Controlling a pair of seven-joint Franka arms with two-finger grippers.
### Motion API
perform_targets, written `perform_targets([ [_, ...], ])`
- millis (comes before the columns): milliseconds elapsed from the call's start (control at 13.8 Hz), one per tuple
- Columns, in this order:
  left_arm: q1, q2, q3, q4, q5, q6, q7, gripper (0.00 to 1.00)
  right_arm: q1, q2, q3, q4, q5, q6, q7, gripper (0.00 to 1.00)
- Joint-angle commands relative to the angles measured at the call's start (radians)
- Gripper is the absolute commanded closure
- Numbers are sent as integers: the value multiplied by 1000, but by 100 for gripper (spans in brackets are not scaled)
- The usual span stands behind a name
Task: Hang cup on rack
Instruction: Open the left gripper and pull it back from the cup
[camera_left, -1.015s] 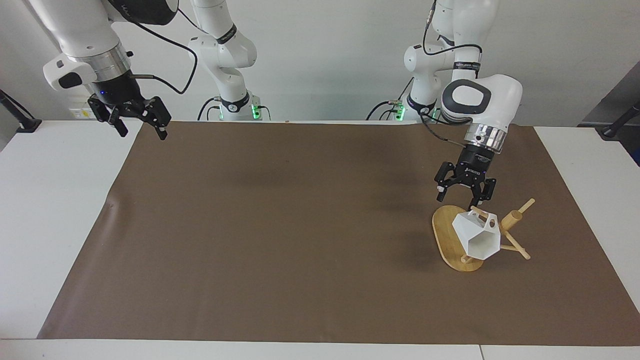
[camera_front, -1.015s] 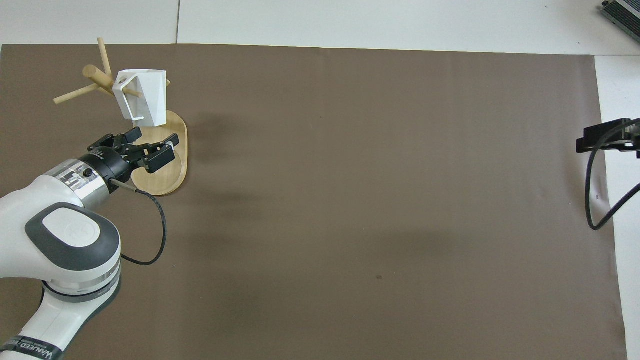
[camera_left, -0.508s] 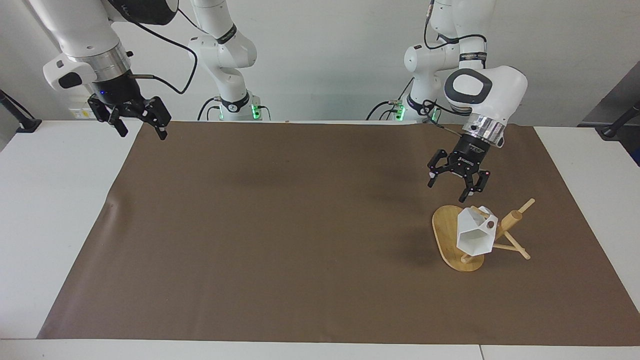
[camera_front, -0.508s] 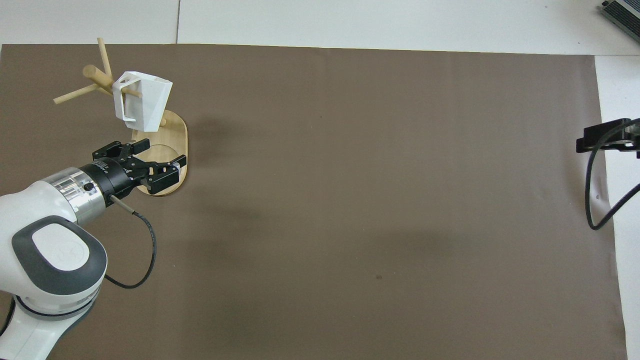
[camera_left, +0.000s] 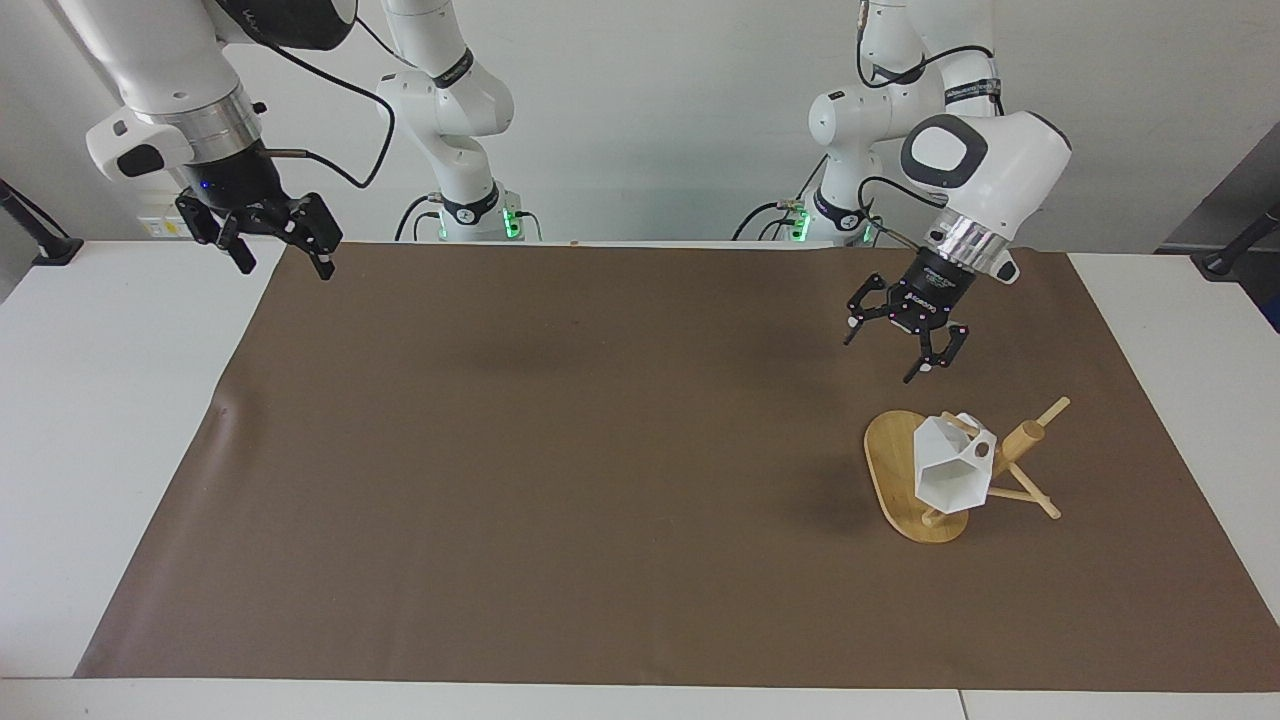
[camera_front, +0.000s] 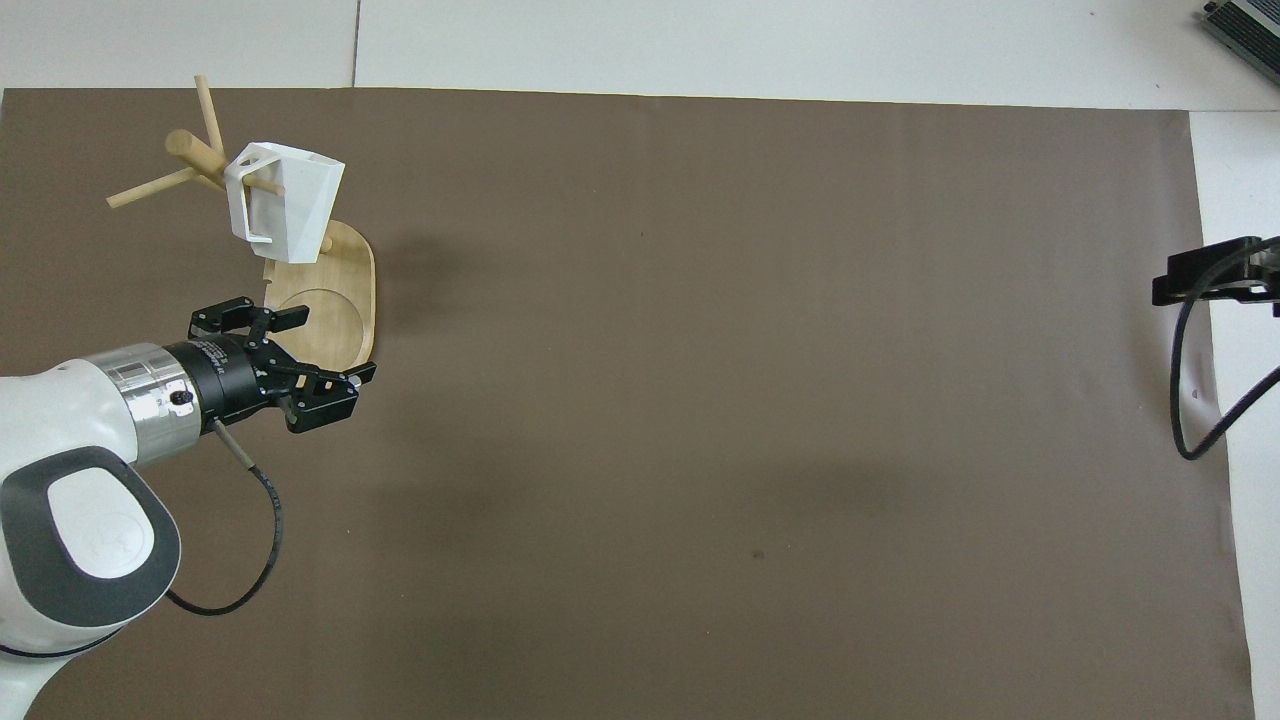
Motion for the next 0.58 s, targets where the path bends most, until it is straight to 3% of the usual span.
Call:
perform_targets([
  [0, 12, -41, 1, 19, 126, -103, 2, 0, -3, -5, 2, -1, 16, -1, 14, 0],
  [508, 12, -39, 42, 72, 238, -233, 311, 0, -3, -7, 2, -2, 16, -4, 14, 0],
])
